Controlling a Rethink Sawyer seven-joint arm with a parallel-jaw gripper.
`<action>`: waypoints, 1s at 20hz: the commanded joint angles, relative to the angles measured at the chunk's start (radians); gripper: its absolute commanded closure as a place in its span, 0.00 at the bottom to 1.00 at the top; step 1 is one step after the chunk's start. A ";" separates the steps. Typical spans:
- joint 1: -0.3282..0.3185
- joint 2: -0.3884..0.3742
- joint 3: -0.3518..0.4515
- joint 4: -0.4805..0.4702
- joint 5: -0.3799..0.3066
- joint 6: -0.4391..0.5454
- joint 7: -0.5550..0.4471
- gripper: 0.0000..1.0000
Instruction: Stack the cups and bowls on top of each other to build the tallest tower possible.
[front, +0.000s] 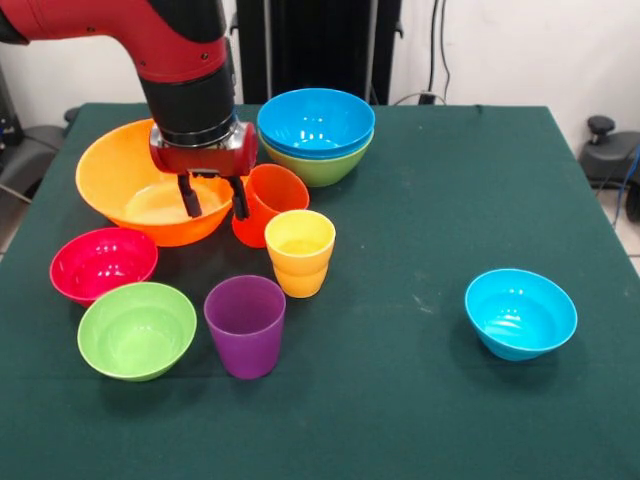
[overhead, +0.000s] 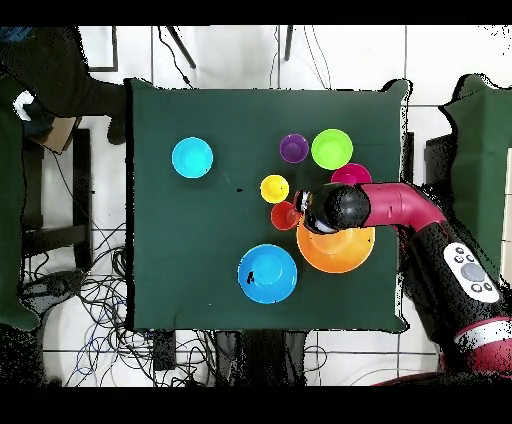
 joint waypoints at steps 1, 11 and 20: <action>0.036 0.127 -0.032 -0.070 -0.080 0.018 -0.211 0.00; 0.049 0.091 -0.045 -0.050 -0.092 0.018 -0.188 1.00; 0.050 0.092 -0.042 -0.052 -0.088 0.035 -0.211 1.00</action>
